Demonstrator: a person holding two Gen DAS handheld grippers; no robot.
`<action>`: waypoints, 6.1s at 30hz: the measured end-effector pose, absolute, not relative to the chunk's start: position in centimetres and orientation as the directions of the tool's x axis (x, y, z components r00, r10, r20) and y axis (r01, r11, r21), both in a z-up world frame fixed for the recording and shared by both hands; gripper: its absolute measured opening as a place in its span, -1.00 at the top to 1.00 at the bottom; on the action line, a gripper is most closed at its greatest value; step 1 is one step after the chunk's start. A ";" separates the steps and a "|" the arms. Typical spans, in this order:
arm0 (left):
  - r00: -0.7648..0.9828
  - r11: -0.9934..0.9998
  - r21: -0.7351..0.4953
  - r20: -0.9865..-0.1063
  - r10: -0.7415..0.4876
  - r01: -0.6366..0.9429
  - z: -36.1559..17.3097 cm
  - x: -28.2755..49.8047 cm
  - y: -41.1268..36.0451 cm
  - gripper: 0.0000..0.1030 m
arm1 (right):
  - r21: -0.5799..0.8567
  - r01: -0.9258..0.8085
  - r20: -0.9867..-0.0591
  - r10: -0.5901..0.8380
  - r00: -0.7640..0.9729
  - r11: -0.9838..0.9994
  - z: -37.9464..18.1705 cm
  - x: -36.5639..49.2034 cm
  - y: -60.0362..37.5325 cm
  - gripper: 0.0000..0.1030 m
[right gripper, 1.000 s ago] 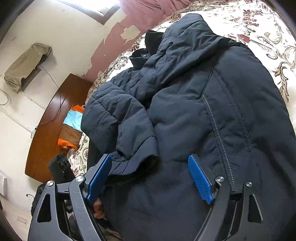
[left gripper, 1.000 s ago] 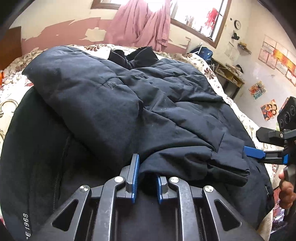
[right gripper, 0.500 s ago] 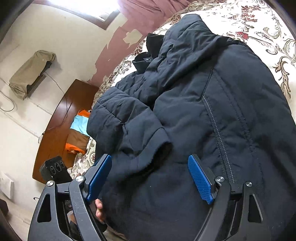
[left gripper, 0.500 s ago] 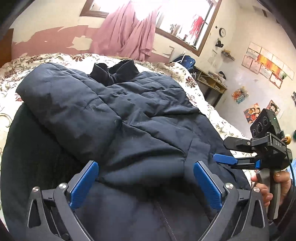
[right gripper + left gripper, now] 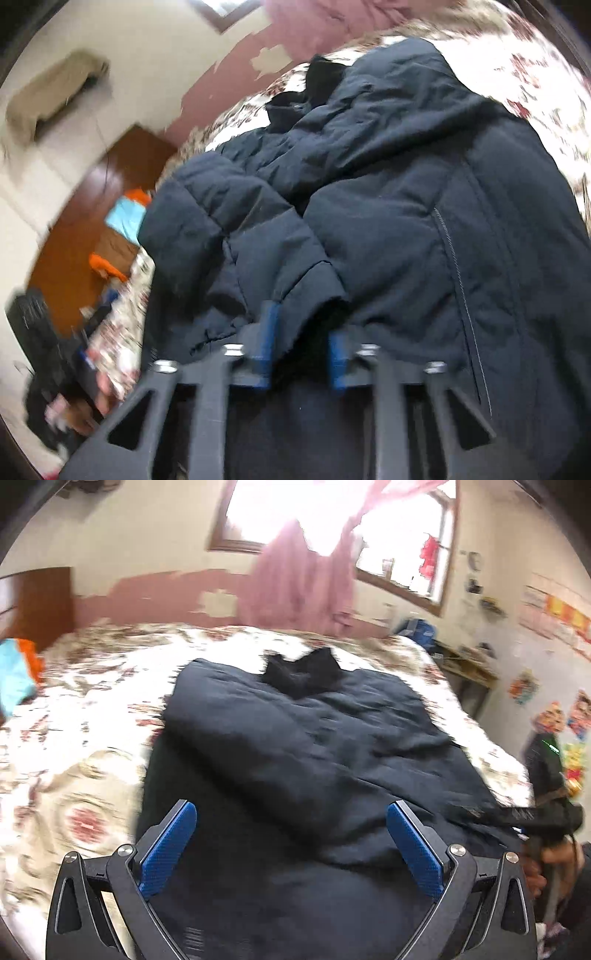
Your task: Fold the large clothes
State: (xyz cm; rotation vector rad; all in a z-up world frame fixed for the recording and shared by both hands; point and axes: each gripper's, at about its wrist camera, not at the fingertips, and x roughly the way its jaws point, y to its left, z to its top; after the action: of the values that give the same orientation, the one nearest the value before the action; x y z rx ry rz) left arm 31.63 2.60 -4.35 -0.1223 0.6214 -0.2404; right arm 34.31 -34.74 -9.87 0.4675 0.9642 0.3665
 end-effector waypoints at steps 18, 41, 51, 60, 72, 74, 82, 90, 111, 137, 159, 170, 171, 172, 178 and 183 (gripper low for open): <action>0.772 0.976 -0.210 -0.628 -0.097 -0.049 -4.4 42.2 9.1 -1.00 | 0.033 -0.102 -0.572 0.102 0.814 0.994 3.6 47.1 -41.3 0.92; 0.764 0.988 0.134 -0.644 0.028 0.076 -9.3 53.3 -3.1 -1.00 | -0.106 -0.198 -0.685 0.073 0.725 0.975 -6.8 51.6 -34.6 0.01; 0.736 0.973 0.218 -0.671 0.091 0.078 -11.6 54.5 -4.2 -1.00 | -0.134 -0.202 -0.722 0.044 0.691 0.970 -10.4 52.5 -33.7 0.00; 0.750 0.953 0.297 -0.643 0.156 0.057 -12.5 54.4 -5.5 -1.00 | -0.172 -0.203 -0.741 0.009 0.672 0.964 -10.8 52.7 -33.4 0.00; 0.689 0.979 -0.115 -0.696 -0.201 0.169 -5.9 57.0 0.2 -1.00 | -0.080 -0.212 -0.682 0.102 0.724 0.974 -4.1 53.4 -35.7 -0.41; 0.704 0.979 -0.152 -0.680 -0.202 0.135 -5.0 58.8 0.7 -1.00 | -0.076 -0.197 -0.676 0.095 0.731 0.977 -3.1 55.6 -35.4 -0.42; 0.656 0.972 -0.234 -0.729 -0.195 0.030 -4.8 70.2 -0.8 -1.00 | 0.095 -0.089 -0.651 0.130 0.748 0.991 -0.6 66.9 -33.3 -0.40; 0.629 0.977 -0.196 -0.751 -0.201 0.078 -6.7 76.2 -3.4 -0.50 | 0.097 -0.082 -0.734 0.127 0.668 0.992 -3.8 74.3 -29.4 0.08; 0.752 0.955 -0.218 -0.590 -0.293 0.200 -1.9 66.9 -0.5 0.87 | -0.024 -0.226 -0.670 0.152 0.726 0.974 -1.0 64.4 -32.8 0.87; 0.690 0.968 -0.191 -0.679 -0.251 0.165 -9.5 63.5 -0.1 0.82 | -0.050 -0.210 -0.775 0.094 0.625 0.976 -10.6 62.4 -33.1 0.94; 0.592 0.892 -0.333 -0.668 -0.451 0.306 -10.9 67.3 -4.7 0.75 | 0.088 -0.263 -0.672 0.252 0.696 0.961 -1.3 60.6 -33.8 0.89; 0.516 0.865 -0.367 -0.696 -0.499 0.341 -12.1 67.8 -4.7 0.77 | 0.158 -0.258 -0.914 0.240 0.328 0.953 -10.0 67.8 -28.9 0.97; 0.505 0.873 -0.352 -0.715 -0.483 0.337 -12.4 67.9 -5.0 0.79 | 0.165 -0.257 -0.915 0.245 0.320 0.952 -10.6 68.0 -29.0 0.99; 0.499 0.882 -0.337 -0.730 -0.466 0.330 -12.6 68.2 -5.3 0.84 | 0.160 -0.258 -0.918 0.240 0.315 0.953 -11.1 68.2 -29.0 1.00; 0.450 0.923 -0.283 -0.811 -0.375 0.259 -14.8 70.7 -6.5 0.92 | 0.095 -0.255 -0.917 0.184 0.353 0.962 -13.9 69.9 -27.0 1.00; 0.486 0.916 -0.301 -0.779 -0.397 0.266 -14.6 70.3 -6.2 0.93 | 0.202 -0.254 -0.849 0.299 0.436 0.946 -11.6 68.0 -29.0 1.00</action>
State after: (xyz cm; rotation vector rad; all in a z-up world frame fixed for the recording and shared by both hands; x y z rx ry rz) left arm 70.28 -6.19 -14.61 -0.1467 0.9841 -0.4045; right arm 68.00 -28.97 -11.64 0.0464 1.0659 0.3441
